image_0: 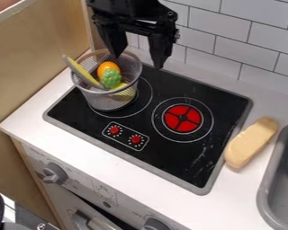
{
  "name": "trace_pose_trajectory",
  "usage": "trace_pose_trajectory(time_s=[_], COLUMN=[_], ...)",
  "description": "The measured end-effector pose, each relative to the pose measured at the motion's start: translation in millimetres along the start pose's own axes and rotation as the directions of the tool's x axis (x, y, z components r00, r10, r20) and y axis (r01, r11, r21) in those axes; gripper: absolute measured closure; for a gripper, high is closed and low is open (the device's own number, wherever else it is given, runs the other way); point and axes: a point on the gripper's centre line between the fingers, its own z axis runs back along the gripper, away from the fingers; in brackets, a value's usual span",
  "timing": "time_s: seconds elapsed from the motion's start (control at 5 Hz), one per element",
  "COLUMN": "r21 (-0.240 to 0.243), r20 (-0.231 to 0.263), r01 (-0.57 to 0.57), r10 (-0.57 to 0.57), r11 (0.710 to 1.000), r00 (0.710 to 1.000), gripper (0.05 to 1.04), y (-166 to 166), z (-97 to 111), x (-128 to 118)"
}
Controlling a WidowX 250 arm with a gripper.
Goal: Put the beige object on the right on the stove
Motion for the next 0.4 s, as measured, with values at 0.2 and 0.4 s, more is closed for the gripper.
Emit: trace_pose_trajectory(time_s=[0.2, 0.4], r21=[0.0, 0.012], r20=[-0.022, -0.013], r01=[-0.003, -0.058], r10=[0.003, 0.058], r11=[1.0, 0.998], r00=[1.0, 0.998], gripper=[0.085, 0.085], y=[-2, -26], z=[-5, -16], x=[-4, 0])
